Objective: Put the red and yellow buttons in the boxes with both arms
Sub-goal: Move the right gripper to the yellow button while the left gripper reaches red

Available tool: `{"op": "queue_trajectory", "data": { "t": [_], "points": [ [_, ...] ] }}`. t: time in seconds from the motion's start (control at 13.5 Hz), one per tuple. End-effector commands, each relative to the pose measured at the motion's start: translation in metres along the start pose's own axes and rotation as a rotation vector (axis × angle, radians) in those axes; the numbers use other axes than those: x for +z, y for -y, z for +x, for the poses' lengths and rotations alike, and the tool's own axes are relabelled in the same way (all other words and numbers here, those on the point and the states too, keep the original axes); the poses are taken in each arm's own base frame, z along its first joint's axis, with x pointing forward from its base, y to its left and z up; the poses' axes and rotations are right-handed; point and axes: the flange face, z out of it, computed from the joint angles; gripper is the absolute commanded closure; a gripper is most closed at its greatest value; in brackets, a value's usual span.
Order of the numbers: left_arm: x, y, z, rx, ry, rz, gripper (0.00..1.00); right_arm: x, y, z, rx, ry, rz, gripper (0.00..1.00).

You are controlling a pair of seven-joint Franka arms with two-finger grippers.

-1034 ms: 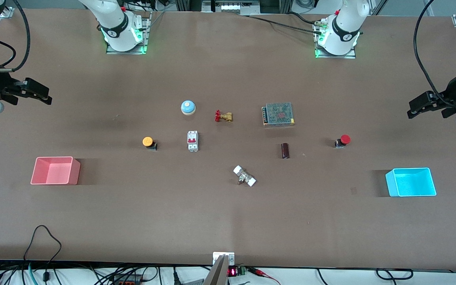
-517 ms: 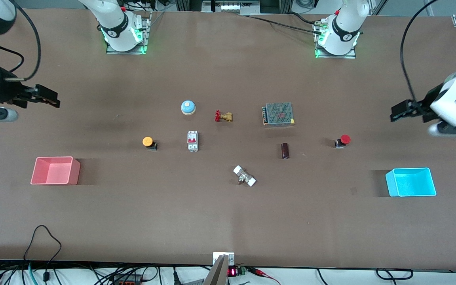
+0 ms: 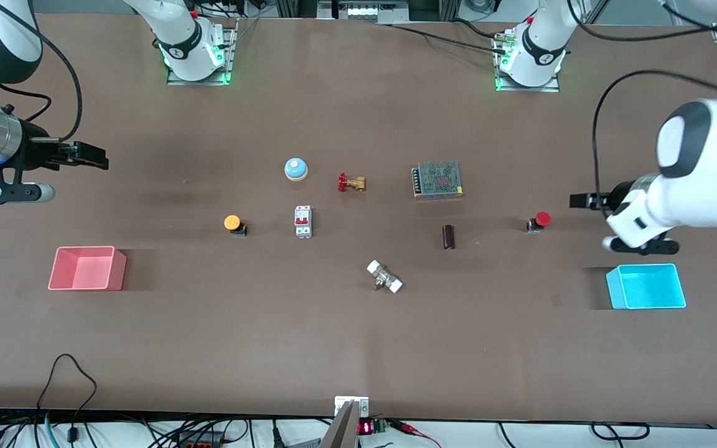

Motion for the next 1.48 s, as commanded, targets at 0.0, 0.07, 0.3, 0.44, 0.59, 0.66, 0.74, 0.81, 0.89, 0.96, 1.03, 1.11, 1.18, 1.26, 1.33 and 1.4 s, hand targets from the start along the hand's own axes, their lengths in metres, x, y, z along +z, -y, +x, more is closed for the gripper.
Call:
{"op": "queue_trajectory", "data": {
  "t": [0.0, 0.07, 0.3, 0.44, 0.59, 0.66, 0.74, 0.81, 0.89, 0.96, 1.03, 1.11, 1.18, 1.26, 1.33, 1.4],
  "points": [
    [0.028, -0.015, -0.003, 0.020, -0.020, -0.001, 0.00, 0.018, 0.005, 0.005, -0.012, 0.007, 0.014, 0.00],
    [0.032, -0.022, -0.002, 0.024, -0.014, 0.000, 0.00, 0.027, 0.011, 0.007, -0.017, -0.009, 0.025, 0.00],
    [0.058, -0.026, 0.001, -0.031, -0.023, -0.077, 0.00, 0.072, 0.046, 0.007, 0.041, -0.129, 0.024, 0.00],
    [0.091, -0.023, 0.000, -0.051, -0.039, -0.076, 0.00, 0.095, 0.089, 0.005, 0.046, -0.164, 0.027, 0.00],
    [0.105, -0.019, -0.001, -0.054, -0.056, -0.075, 0.00, 0.122, 0.108, 0.008, 0.060, -0.221, 0.041, 0.00],
    [0.107, -0.017, 0.000, -0.055, -0.059, -0.074, 0.00, 0.138, 0.118, 0.010, 0.070, -0.250, 0.050, 0.00],
    [0.109, -0.014, 0.002, -0.058, -0.067, -0.071, 0.00, 0.154, 0.128, 0.013, 0.102, -0.274, 0.065, 0.00],
    [0.116, -0.011, 0.004, -0.061, -0.069, -0.071, 0.00, 0.166, 0.139, 0.016, 0.122, -0.290, 0.078, 0.00],
    [0.128, -0.011, 0.006, -0.061, -0.065, -0.070, 0.00, 0.177, 0.143, 0.021, 0.132, -0.290, 0.082, 0.00],
    [0.139, -0.008, 0.005, -0.066, -0.071, -0.068, 0.00, 0.184, 0.145, 0.024, 0.123, -0.294, 0.079, 0.00],
    [0.150, -0.004, 0.004, -0.073, -0.078, -0.069, 0.00, 0.191, 0.149, 0.027, 0.117, -0.301, 0.082, 0.00],
    [0.157, -0.002, 0.003, -0.078, -0.081, -0.069, 0.00, 0.199, 0.155, 0.030, 0.106, -0.309, 0.087, 0.00],
    [0.159, -0.002, 0.004, -0.083, -0.084, -0.070, 0.00, 0.209, 0.159, 0.035, 0.098, -0.318, 0.093, 0.00],
    [0.164, -0.002, 0.005, -0.084, -0.078, -0.071, 0.00, 0.221, 0.161, 0.040, 0.094, -0.325, 0.098, 0.00],
    [0.166, -0.002, 0.006, -0.083, -0.081, -0.072, 0.00, 0.233, 0.172, 0.042, 0.076, -0.332, 0.102, 0.00],
    [0.168, 0.001, 0.008, -0.088, -0.089, -0.072, 0.00, 0.243, 0.178, 0.045, 0.066, -0.343, 0.109, 0.00]
  ]
}}
